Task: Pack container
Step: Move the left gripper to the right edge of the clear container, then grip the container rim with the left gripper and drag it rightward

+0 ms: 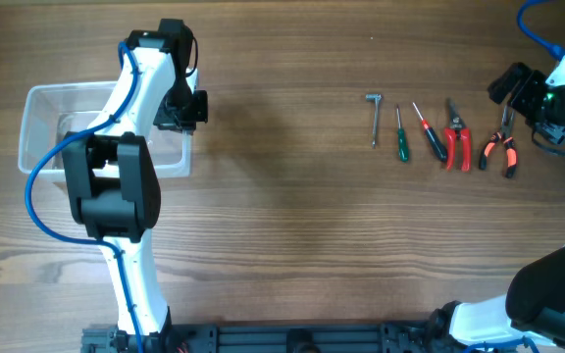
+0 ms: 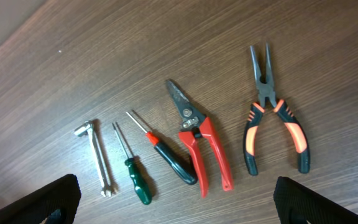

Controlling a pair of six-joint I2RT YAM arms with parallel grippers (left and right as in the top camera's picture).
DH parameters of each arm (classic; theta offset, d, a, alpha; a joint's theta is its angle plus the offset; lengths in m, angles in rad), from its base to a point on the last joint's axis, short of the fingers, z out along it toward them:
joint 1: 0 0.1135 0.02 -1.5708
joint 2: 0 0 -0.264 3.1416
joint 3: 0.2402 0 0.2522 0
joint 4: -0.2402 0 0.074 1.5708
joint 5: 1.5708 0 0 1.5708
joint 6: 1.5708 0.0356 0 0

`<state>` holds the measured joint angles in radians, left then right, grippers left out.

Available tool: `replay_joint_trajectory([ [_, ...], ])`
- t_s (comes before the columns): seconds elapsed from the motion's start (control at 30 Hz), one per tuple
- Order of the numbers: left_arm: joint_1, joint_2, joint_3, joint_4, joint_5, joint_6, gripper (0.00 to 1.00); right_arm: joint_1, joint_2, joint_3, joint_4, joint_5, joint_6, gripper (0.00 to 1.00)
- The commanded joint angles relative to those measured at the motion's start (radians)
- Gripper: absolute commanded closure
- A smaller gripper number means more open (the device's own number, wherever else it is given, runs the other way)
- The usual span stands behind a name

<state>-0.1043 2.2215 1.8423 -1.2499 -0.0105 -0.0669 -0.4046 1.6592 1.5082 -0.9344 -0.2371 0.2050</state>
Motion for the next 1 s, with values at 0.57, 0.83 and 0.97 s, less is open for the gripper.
replay_joint_trajectory([
  [0.57,-0.208,0.005,0.002,0.019,-0.024,-0.222,0.96,0.002,0.003,0.016,0.006,0.037,0.006,0.0],
  [0.83,-0.35,0.005,0.002,0.088,0.048,-0.264,0.96,0.002,0.003,0.016,-0.001,0.034,0.007,0.0],
  [0.97,-0.42,0.005,0.002,0.14,0.109,-0.29,0.96,0.002,0.003,0.016,-0.01,0.033,0.008,0.0],
])
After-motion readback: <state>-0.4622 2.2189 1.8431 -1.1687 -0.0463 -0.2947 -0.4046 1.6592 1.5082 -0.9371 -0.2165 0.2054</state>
